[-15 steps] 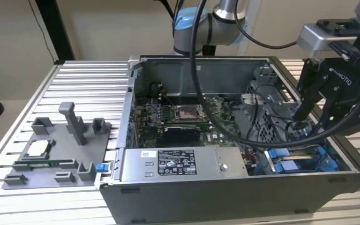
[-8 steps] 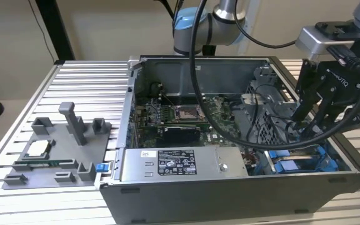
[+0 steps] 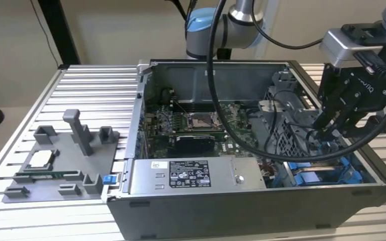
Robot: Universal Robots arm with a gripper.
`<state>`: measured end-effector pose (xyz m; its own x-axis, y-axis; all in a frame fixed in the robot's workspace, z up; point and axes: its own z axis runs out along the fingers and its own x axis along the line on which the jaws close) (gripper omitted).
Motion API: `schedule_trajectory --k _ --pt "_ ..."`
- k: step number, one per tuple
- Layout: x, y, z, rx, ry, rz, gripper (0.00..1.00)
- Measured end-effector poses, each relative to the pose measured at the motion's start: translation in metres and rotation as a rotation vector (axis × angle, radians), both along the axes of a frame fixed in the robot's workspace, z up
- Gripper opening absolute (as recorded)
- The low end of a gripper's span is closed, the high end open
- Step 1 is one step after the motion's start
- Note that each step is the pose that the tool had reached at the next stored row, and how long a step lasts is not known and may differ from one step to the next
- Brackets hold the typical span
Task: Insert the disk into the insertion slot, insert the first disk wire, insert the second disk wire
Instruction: 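Insert the first disk wire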
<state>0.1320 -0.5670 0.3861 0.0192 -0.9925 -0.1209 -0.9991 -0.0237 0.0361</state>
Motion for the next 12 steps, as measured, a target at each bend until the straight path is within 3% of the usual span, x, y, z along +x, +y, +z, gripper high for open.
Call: schedule_trajectory --k 7,8,12 --pt "0.0008 -0.0009 0.0000 0.0099 -0.0001 0.009 1.00" --pt "0.0008 -0.0009 0.0000 0.0104 0.0000 0.009 0.00" --pt "0.0008 -0.0011 -0.0001 0.0127 0.0000 0.009 0.00"
